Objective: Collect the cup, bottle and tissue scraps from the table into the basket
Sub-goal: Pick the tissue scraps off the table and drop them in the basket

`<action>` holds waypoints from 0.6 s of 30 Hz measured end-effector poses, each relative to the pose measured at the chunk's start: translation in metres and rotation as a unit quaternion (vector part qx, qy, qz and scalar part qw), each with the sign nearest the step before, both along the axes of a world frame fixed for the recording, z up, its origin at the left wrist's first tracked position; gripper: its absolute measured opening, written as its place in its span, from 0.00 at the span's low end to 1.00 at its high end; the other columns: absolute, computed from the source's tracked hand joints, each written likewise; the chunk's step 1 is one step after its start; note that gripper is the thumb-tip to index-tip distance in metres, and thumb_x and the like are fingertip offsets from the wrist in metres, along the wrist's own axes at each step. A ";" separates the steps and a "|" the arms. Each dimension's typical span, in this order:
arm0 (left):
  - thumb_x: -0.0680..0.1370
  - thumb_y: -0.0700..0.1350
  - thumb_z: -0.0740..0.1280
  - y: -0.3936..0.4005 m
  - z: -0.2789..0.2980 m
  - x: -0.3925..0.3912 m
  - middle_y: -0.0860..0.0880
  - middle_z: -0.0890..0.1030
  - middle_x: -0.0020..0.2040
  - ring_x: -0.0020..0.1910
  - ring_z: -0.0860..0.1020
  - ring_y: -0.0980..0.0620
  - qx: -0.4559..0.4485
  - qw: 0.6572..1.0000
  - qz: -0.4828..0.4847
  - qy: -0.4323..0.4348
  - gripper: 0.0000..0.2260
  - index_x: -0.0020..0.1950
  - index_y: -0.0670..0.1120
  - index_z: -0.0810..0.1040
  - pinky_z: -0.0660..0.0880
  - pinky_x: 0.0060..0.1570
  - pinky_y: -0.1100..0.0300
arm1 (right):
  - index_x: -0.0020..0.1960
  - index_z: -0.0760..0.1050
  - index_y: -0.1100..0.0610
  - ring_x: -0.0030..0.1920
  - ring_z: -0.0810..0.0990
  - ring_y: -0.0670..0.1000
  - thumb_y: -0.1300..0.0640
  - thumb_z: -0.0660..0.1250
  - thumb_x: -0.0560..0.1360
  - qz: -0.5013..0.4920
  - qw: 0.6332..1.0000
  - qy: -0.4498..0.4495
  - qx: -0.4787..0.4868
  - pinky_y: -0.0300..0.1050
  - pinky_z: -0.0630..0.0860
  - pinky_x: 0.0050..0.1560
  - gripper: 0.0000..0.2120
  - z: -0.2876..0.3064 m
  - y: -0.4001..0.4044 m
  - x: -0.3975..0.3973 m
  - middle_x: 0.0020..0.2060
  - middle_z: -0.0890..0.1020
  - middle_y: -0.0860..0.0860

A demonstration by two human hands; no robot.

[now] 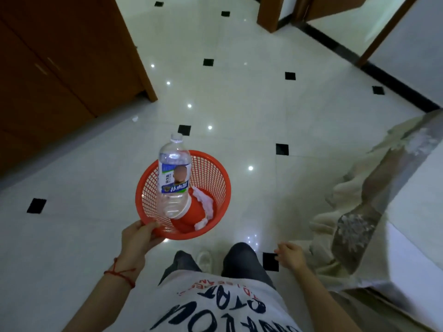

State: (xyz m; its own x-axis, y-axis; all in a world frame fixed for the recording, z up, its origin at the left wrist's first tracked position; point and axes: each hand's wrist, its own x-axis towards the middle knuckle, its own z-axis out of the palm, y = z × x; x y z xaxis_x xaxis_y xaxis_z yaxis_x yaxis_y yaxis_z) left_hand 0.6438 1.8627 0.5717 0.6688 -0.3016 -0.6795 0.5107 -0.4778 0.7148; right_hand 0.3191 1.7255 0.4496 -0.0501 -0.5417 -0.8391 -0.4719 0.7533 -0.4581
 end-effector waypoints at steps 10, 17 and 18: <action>0.74 0.35 0.65 -0.251 -0.007 0.013 0.45 0.81 0.43 0.42 0.80 0.47 -0.027 0.994 -0.108 0.007 0.06 0.43 0.45 0.77 0.75 0.35 0.58 | 0.60 0.66 0.79 0.48 0.77 0.72 0.65 0.56 0.78 -0.124 0.991 0.007 0.045 0.70 0.70 0.57 0.17 -0.007 -0.140 -0.008 0.59 0.71 0.77; 0.74 0.36 0.66 -0.383 -0.001 0.002 0.45 0.81 0.44 0.43 0.80 0.47 -0.015 0.991 -0.130 0.017 0.06 0.50 0.43 0.76 0.76 0.36 0.58 | 0.59 0.71 0.73 0.50 0.79 0.65 0.62 0.58 0.78 -0.135 0.991 0.002 0.003 0.60 0.74 0.58 0.15 0.016 -0.294 0.004 0.58 0.76 0.71; 0.74 0.36 0.66 -0.400 -0.001 0.003 0.45 0.81 0.43 0.42 0.80 0.46 -0.014 0.991 -0.129 0.018 0.07 0.50 0.42 0.76 0.76 0.36 0.58 | 0.59 0.71 0.73 0.50 0.78 0.64 0.62 0.58 0.78 -0.142 0.990 -0.004 -0.006 0.60 0.73 0.59 0.15 0.018 -0.316 0.007 0.58 0.76 0.70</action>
State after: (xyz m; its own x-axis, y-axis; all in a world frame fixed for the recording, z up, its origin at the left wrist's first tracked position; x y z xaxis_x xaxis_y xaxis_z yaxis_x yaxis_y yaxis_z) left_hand 0.6467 1.4632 0.5705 0.5430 -0.4790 -0.6898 0.3990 -0.5756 0.7138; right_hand 0.3260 1.4098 0.4672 -0.1943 -0.5160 -0.8343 -0.2380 0.8498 -0.4703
